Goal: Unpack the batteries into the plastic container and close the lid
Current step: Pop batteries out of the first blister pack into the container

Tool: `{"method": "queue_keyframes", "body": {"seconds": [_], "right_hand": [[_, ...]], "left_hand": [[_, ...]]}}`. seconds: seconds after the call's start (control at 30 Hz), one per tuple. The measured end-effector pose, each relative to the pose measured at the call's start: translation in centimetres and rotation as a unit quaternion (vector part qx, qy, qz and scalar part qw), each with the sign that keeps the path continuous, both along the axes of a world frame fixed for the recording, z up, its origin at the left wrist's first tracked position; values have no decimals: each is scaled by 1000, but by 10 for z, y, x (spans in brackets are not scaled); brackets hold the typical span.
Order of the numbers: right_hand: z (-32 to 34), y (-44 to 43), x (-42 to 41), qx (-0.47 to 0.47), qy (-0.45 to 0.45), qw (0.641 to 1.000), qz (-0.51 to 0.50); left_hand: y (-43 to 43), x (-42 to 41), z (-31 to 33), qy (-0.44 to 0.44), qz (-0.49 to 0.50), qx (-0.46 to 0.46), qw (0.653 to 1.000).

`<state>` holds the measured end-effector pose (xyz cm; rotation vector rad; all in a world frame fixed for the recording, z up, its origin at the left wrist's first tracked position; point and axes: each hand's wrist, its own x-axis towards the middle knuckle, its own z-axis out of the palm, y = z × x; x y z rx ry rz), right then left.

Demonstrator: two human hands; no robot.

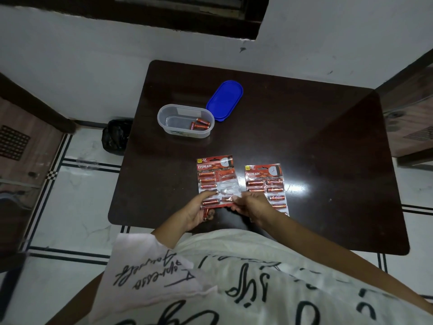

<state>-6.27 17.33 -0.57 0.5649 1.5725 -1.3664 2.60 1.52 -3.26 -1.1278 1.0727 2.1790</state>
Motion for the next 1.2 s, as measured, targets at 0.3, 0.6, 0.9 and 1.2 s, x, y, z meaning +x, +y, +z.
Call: {"method": "queue_keyframes", "body": {"seconds": [0.3,0.6,0.9,1.2], "right_hand": [[3,-2,1,-13,0,999,39],[2,-4,7,-73,-35,995,62],[-4,-4,11,-72,-29,997,27],[-12,-3,10,-20,-28,999,3]], "left_hand": [[3,3,-1,7,45,-14,999],[6,6,-3,21,21,-69,997],[10,3,3,-9,-4,-43,999],[6,7,-7,-9,8,-70,998]]}}
